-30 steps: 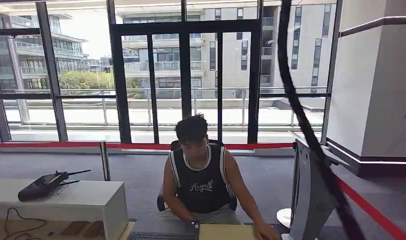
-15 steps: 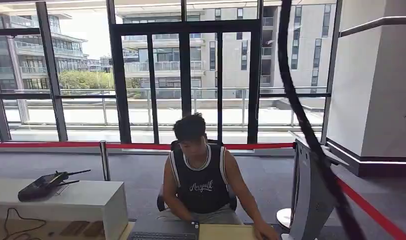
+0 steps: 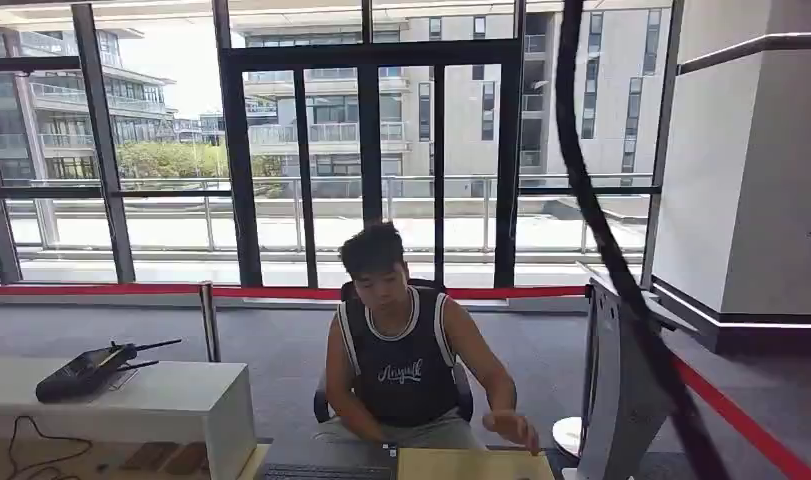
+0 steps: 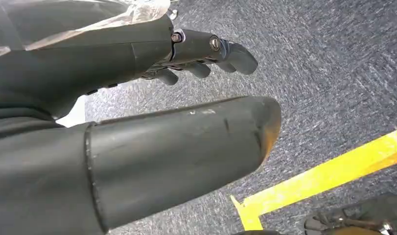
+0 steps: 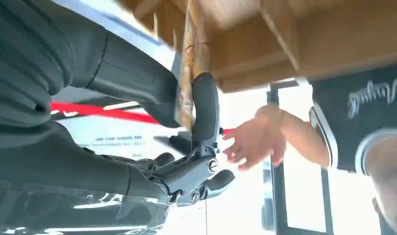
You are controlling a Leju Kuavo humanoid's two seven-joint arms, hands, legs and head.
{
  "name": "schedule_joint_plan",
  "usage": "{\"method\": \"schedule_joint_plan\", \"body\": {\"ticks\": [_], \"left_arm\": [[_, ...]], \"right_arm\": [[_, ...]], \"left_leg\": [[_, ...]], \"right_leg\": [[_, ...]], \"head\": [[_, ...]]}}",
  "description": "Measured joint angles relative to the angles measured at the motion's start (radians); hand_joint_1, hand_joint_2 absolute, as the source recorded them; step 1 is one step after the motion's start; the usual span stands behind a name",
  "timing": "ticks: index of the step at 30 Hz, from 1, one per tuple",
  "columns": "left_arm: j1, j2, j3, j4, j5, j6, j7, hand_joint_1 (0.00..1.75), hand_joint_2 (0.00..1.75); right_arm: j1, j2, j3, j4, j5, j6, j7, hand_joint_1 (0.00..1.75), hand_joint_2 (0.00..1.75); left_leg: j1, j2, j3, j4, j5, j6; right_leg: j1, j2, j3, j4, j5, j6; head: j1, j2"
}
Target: Pass the card to the sensor for recognition and then transmit it.
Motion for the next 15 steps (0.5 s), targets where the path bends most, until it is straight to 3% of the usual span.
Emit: {"method": "schedule_joint_plan", "body": {"ticks": [9, 15], "left_arm": [[0.001, -0.004, 0.0, 0.0, -0.002, 0.001, -0.005, 0.0, 0.0], [0.0, -0.007, 0.0, 0.0, -0.02, 0.0, -0.018, 0.0, 0.0]], "right_arm": [[-0.047, -0.047, -0.057, -0.268, 0.05, 0.067, 0.042, 1.75, 1.75], [-0.09, -0.057, -0.073, -0.329, 0.049, 0.112, 0.037, 1.75, 1.75]], "left_leg": [[0.0, 0.0, 0.0, 0.0, 0.0, 0.0], [0.0, 0.0, 0.0, 0.0, 0.0, 0.0]], "right_leg": [[0.0, 0.0, 0.0, 0.0, 0.0, 0.0], [0.0, 0.0, 0.0, 0.0, 0.0, 0.0]], "head": [[0.0, 0.0], [0.0, 0.0]]}}
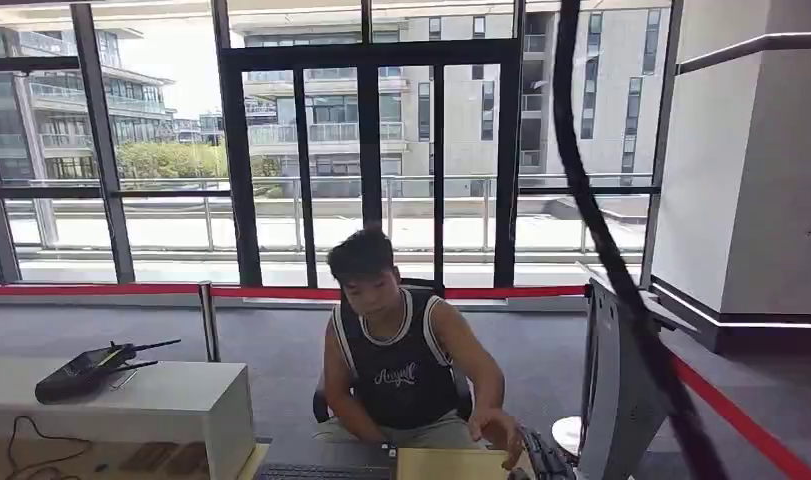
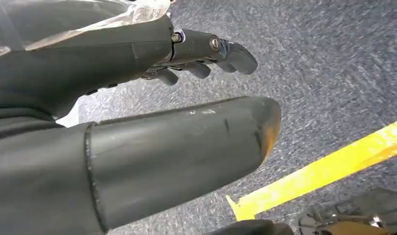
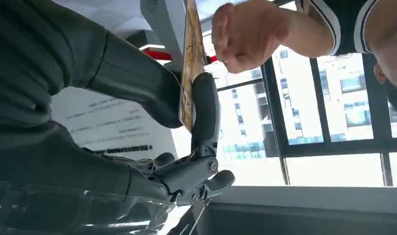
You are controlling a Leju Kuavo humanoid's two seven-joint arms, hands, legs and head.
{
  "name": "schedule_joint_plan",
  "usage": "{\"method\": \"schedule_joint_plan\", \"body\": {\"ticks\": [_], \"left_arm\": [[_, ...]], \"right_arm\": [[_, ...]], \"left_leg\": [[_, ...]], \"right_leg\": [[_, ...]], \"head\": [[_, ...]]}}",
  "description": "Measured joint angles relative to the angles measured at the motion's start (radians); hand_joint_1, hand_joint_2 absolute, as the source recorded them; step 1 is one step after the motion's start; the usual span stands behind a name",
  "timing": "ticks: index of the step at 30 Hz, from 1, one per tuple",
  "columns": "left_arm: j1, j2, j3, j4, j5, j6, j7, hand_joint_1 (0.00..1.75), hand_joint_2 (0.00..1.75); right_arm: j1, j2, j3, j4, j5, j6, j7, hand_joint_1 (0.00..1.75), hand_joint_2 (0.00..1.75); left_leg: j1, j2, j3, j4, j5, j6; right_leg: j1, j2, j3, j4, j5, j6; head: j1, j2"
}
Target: Pass the card to the sensor for recognition and then transmit it.
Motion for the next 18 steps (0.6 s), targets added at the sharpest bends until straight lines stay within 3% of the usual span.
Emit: {"method": "schedule_joint_plan", "body": {"ticks": [9, 18], "left_arm": [[-0.028, -0.001, -0.011, 0.0, -0.049, -0.033, 0.013, 0.0, 0.0], [-0.048, -0.001, -0.027, 0.0, -0.067, -0.043, 0.021, 0.0, 0.0]], "right_arm": [[-0.168, 0.034, 0.008, 0.135, -0.057, 0.064, -0.068, 1.75, 1.75], [-0.297, 0.085, 0.029, 0.345, -0.08, 0.079, -0.069, 1.75, 1.75]], "left_leg": [[0.0, 0.0, -0.001, 0.0, 0.001, -0.001], [0.0, 0.0, -0.001, 0.0, 0.001, 0.0]], "right_leg": [[0.0, 0.0, 0.0, 0.0, 0.001, -0.001], [0.0, 0.0, -0.001, 0.0, 0.001, 0.0]], "head": [[0.0, 0.0], [0.0, 0.0]]}}
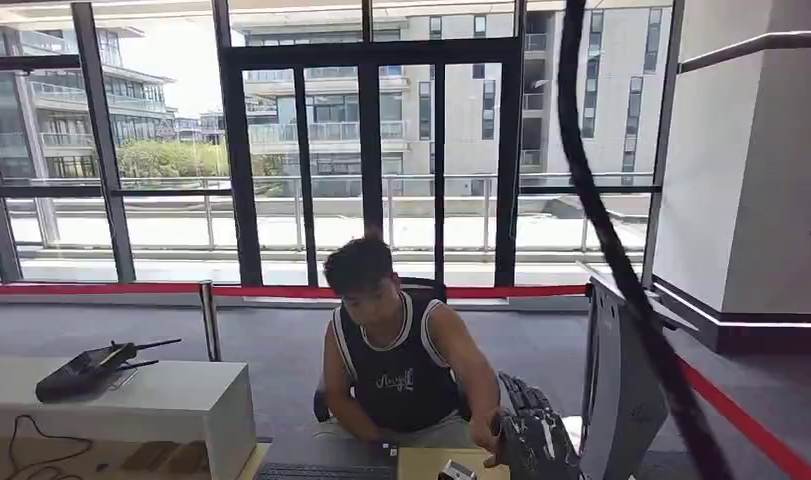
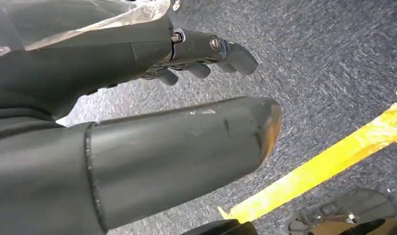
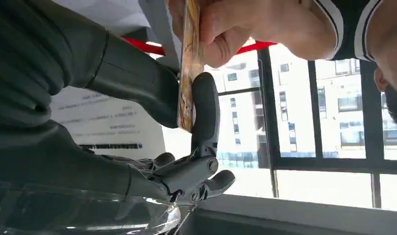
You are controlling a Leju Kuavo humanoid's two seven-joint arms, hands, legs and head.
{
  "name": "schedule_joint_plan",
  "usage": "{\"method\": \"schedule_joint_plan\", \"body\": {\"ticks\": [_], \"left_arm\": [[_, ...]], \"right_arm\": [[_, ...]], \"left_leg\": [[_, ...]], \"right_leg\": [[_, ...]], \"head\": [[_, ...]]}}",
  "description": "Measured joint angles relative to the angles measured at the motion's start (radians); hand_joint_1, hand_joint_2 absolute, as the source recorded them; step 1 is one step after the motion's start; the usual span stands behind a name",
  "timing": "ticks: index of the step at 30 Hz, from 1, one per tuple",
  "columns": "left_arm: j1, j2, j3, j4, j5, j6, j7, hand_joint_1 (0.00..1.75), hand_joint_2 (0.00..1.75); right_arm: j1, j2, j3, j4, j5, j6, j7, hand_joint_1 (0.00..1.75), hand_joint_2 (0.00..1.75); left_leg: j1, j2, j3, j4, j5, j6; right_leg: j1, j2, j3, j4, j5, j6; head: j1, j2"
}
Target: Pass the card to the sensor for recognition and then transmit it.
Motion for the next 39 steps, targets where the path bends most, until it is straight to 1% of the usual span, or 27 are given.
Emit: {"method": "schedule_joint_plan", "body": {"ticks": [4, 5, 6, 7, 8, 14, 21, 26, 28, 31, 33, 35, 38, 39], "left_arm": [[-0.001, 0.0, -0.005, 0.0, -0.002, -0.006, 0.008, 0.0, 0.0], [0.0, 0.0, -0.007, 0.0, -0.002, -0.006, 0.01, 0.0, 0.0], [0.0, 0.001, -0.008, 0.0, -0.002, -0.006, 0.01, 0.0, 0.0], [0.0, 0.001, -0.008, 0.0, -0.002, -0.006, 0.01, 0.0, 0.0], [0.001, 0.001, -0.009, 0.0, -0.001, -0.006, 0.01, 0.0, 0.0], [0.001, 0.001, -0.01, 0.0, 0.001, -0.003, 0.01, 0.0, 0.0], [0.004, 0.001, -0.01, 0.0, 0.012, 0.003, 0.008, 0.0, 0.0], [0.015, 0.001, -0.01, 0.0, 0.029, 0.013, -0.001, 0.0, 0.0], [0.022, 0.001, -0.01, 0.0, 0.038, 0.021, -0.002, 0.0, 0.0], [0.034, 0.001, -0.008, 0.0, 0.059, 0.031, -0.006, 0.0, 0.0], [0.041, 0.002, -0.007, 0.0, 0.073, 0.033, -0.003, 0.0, 0.0], [0.048, 0.001, -0.005, 0.0, 0.081, 0.033, 0.002, 0.0, 0.0], [0.054, 0.002, 0.0, 0.0, 0.092, 0.033, 0.007, 0.0, 0.0], [0.055, 0.002, 0.001, 0.0, 0.094, 0.034, 0.01, 0.0, 0.0]], "right_arm": [[-0.023, 0.016, 0.006, 0.074, 0.002, 0.004, 0.006, 1.75, 1.75], [-0.025, 0.021, 0.007, 0.091, 0.003, 0.004, 0.006, 1.64, 1.75], [-0.027, 0.025, 0.008, 0.104, 0.005, 0.003, 0.006, 0.24, 1.75], [-0.029, 0.029, 0.009, 0.115, 0.006, 0.002, 0.005, 0.0, 1.75], [-0.033, 0.034, 0.01, 0.127, 0.006, 0.001, 0.005, 0.0, 0.0], [-0.051, 0.059, 0.019, 0.186, 0.006, -0.026, 0.008, 0.0, 0.0], [-0.058, 0.066, 0.029, 0.228, 0.004, -0.058, 0.011, 0.0, 0.0], [-0.056, 0.057, 0.031, 0.239, -0.036, -0.139, 0.006, 0.0, 0.0], [-0.049, 0.045, 0.029, 0.237, -0.059, -0.185, 0.005, 0.0, 0.0], [-0.01, 0.01, 0.009, 0.2, -0.117, -0.271, 0.008, 0.0, 0.0], [0.042, -0.028, -0.019, 0.141, -0.109, -0.288, 0.033, 0.0, 0.0], [0.123, -0.067, -0.078, 0.061, -0.1, -0.292, 0.04, 0.0, 0.0], [0.241, -0.127, -0.199, -0.055, -0.102, -0.293, 0.024, 0.0, 0.0], [0.281, -0.146, -0.249, -0.092, -0.111, -0.294, 0.009, 0.0, 0.0]], "left_leg": [[0.0, 0.0, -0.001, 0.0, 0.0, 0.0], [0.0, 0.0, -0.001, 0.0, 0.0, 0.0], [0.0, 0.0, -0.001, 0.0, 0.0, 0.0], [0.0, 0.0, -0.002, 0.0, 0.0, 0.0], [0.0, 0.0, -0.002, 0.0, 0.0, 0.0], [0.0, 0.0, -0.001, 0.0, 0.0, 0.0], [0.0, 0.0, -0.001, 0.0, 0.0, 0.0], [0.0, 0.0, -0.001, 0.0, 0.0, 0.0], [0.0, 0.0, -0.001, 0.001, 0.0, 0.0], [0.0, 0.0, 0.0, 0.001, 0.0, 0.0], [0.0, 0.0, 0.001, 0.001, -0.001, 0.001], [0.0, -0.001, 0.001, 0.001, -0.001, 0.001], [0.0, -0.002, 0.0, 0.001, -0.001, 0.002], [0.0, -0.002, 0.0, 0.001, -0.001, 0.002]], "right_leg": [[0.0, 0.0, 0.0, 0.0, 0.0, 0.0], [0.0, 0.0, -0.001, 0.0, 0.0, 0.0], [0.0, 0.0, -0.001, 0.0, 0.0, 0.0], [0.0, 0.0, -0.001, 0.0, 0.0, 0.0], [0.0, 0.0, -0.002, 0.0, 0.0, 0.0], [0.0, 0.0, -0.002, 0.0, 0.0, 0.0], [0.0, 0.0, -0.001, 0.0, 0.0, 0.0], [0.0, 0.0, -0.002, 0.0, 0.0, 0.001], [0.0, 0.0, -0.002, 0.0, 0.0, 0.001], [0.0, 0.0, -0.002, -0.001, 0.0, 0.001], [0.0, 0.0, 0.0, -0.002, 0.0, 0.001], [0.001, -0.001, 0.001, -0.003, 0.0, 0.001], [0.0, -0.001, 0.001, -0.003, 0.0, 0.002], [0.0, -0.001, 0.002, -0.003, 0.0, 0.002]], "head": [[0.0, 0.0], [0.0, 0.0], [0.0, 0.0], [0.0, 0.0], [0.0, 0.0], [0.0, 0.0], [0.0, 0.0], [0.0, 0.0], [0.0, 0.0], [0.0, 0.0], [0.0, 0.0], [0.0, 0.0], [-0.001, 0.0], [-0.001, 0.0]]}}
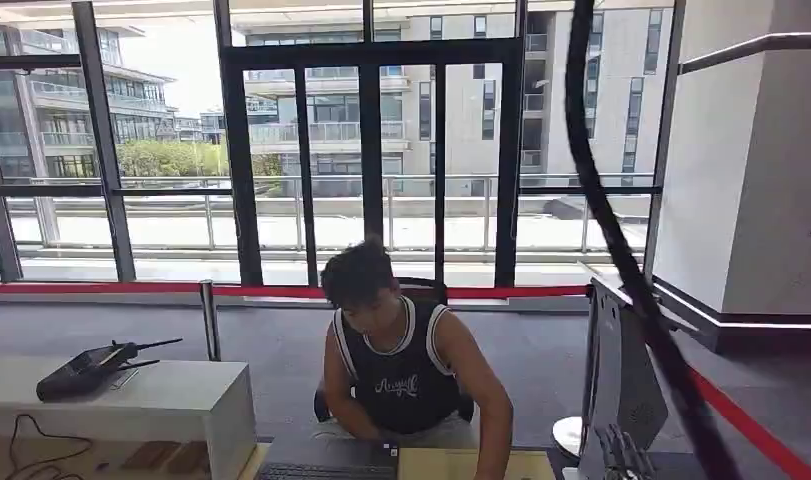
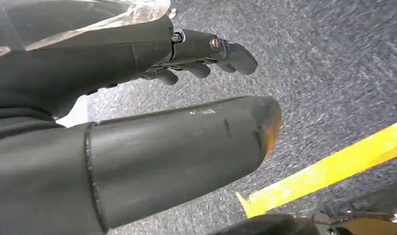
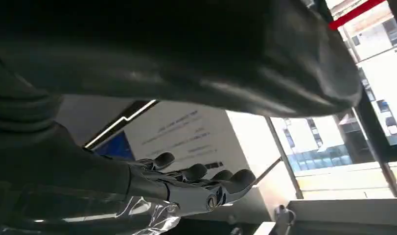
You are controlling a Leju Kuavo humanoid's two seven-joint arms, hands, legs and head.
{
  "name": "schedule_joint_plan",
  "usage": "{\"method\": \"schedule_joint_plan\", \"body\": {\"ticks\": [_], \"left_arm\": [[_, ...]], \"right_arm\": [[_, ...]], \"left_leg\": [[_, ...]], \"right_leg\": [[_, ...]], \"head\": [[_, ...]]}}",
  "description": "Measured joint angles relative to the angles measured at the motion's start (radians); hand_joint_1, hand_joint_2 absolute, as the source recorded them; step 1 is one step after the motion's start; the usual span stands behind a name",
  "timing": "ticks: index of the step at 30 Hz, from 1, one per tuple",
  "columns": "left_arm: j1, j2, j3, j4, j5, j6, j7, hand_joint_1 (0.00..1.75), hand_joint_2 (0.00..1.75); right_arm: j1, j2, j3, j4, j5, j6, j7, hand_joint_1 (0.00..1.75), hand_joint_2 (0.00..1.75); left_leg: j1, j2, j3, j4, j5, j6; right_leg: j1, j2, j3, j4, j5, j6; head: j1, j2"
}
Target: Pass the card to the sensor for recognition and then transmit it.
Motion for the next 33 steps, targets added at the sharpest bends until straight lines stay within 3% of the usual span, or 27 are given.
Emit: {"method": "schedule_joint_plan", "body": {"ticks": [7, 10, 15, 17, 20, 28, 31, 33], "left_arm": [[0.005, 0.002, 0.019, 0.0, 0.021, 0.01, 0.001, 0.0, 0.0], [0.007, 0.0, 0.029, 0.0, 0.036, 0.02, -0.002, 0.0, 0.0], [0.009, -0.003, 0.045, 0.0, 0.039, 0.023, -0.007, 0.0, 0.0], [0.006, -0.006, 0.05, 0.0, 0.041, 0.027, -0.007, 0.0, 0.0], [0.006, -0.009, 0.054, 0.0, 0.048, 0.032, -0.007, 0.0, 0.0], [0.005, -0.012, 0.072, 0.0, 0.05, 0.039, -0.009, 0.0, 0.0], [0.003, -0.014, 0.074, 0.0, 0.044, 0.038, -0.009, 0.0, 0.0], [0.003, -0.015, 0.074, 0.0, 0.041, 0.032, -0.008, 0.0, 0.0]], "right_arm": [[0.181, -0.092, -0.33, -0.179, -0.036, -0.001, -0.084, 0.0, 0.0], [0.261, -0.12, -0.504, -0.217, -0.124, -0.002, -0.152, 0.0, 0.0], [0.348, -0.145, -0.761, -0.191, -0.219, -0.001, -0.24, 0.0, 0.0], [0.368, -0.15, -0.872, -0.135, -0.205, -0.001, -0.305, 0.0, 0.0], [0.383, -0.147, -1.042, -0.043, -0.112, 0.0, -0.346, 0.0, 0.0], [0.478, -0.104, -1.457, 0.232, -0.067, 0.0, -0.303, 0.0, 0.0], [0.513, -0.089, -1.577, 0.339, -0.11, 0.001, -0.266, 0.0, 0.0], [0.533, -0.07, -1.645, 0.401, -0.137, 0.029, -0.205, 0.0, 0.0]], "left_leg": [[-0.001, 0.001, 0.001, 0.0, -0.001, 0.001], [-0.001, -0.002, 0.0, 0.001, -0.001, 0.002], [-0.002, 0.003, 0.001, 0.0, -0.004, 0.001], [-0.002, 0.003, 0.001, 0.0, -0.004, 0.002], [-0.002, 0.003, 0.001, 0.0, -0.004, 0.002], [-0.002, 0.006, 0.003, -0.001, -0.006, 0.002], [-0.001, 0.005, 0.003, -0.001, -0.007, 0.002], [-0.001, 0.006, 0.002, -0.001, -0.007, 0.001]], "right_leg": [[-0.001, 0.001, -0.001, 0.0, 0.0, 0.0], [-0.001, -0.003, 0.001, -0.001, -0.001, 0.002], [-0.001, 0.003, -0.002, -0.001, -0.001, 0.002], [-0.001, 0.003, -0.001, -0.001, -0.001, 0.002], [-0.001, 0.003, -0.002, -0.001, -0.001, 0.002], [0.0, 0.006, -0.001, -0.001, -0.003, 0.002], [0.0, 0.006, 0.0, -0.001, -0.005, 0.002], [0.0, 0.006, 0.0, -0.001, -0.005, 0.001]], "head": [[-0.001, 0.0], [0.0, 0.0], [0.0, 0.0], [0.0, 0.0], [0.0, 0.0], [0.0, 0.0], [0.0, 0.0], [0.0, 0.0]]}}
